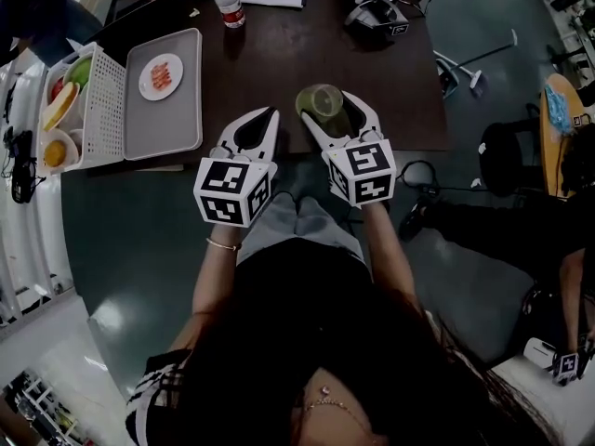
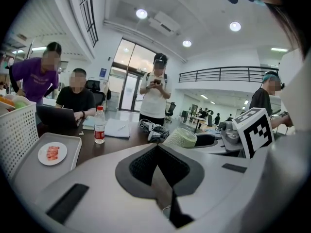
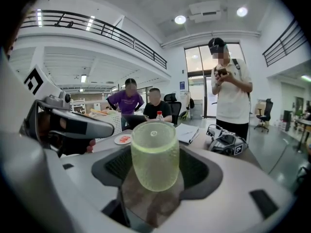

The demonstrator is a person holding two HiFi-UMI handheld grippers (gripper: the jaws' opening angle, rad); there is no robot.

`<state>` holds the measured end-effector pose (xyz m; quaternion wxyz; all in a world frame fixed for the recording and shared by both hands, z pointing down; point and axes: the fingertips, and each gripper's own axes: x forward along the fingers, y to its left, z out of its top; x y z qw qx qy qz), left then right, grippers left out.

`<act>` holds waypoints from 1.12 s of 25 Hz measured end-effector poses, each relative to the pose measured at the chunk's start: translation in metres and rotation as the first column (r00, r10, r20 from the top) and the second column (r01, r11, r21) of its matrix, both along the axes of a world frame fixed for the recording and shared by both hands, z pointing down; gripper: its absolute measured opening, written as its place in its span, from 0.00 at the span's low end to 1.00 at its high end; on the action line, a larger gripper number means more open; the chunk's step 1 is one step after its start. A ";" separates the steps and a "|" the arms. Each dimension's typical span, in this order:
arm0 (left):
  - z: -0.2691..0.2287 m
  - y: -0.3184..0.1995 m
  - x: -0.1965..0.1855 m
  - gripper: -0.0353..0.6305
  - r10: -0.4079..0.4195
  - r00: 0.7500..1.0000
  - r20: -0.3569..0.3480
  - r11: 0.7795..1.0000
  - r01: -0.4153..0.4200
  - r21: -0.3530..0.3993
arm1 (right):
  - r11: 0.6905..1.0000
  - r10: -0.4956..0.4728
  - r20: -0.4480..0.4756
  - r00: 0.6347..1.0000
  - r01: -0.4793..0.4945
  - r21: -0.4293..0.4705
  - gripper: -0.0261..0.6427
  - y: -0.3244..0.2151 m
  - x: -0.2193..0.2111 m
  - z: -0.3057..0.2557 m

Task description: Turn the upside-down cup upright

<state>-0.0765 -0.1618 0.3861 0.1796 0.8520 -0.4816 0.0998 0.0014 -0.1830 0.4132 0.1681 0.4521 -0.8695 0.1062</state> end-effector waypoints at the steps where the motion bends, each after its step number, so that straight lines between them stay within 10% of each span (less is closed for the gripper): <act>1: -0.002 0.000 0.000 0.06 0.000 1.000 0.000 1.000 0.000 0.005 | 1.000 0.001 0.002 1.000 -0.001 0.004 0.50 0.000 0.001 -0.002; 20: -0.008 0.007 -0.001 0.06 0.005 1.000 -0.005 1.000 -0.005 0.019 | 0.992 0.075 0.314 0.947 -0.039 -0.122 0.50 0.014 0.013 -0.006; 28: -0.012 0.010 -0.001 0.06 0.014 1.000 -0.023 0.999 -0.013 0.035 | 0.973 0.121 0.537 0.835 0.006 -0.230 0.50 0.021 0.017 -0.001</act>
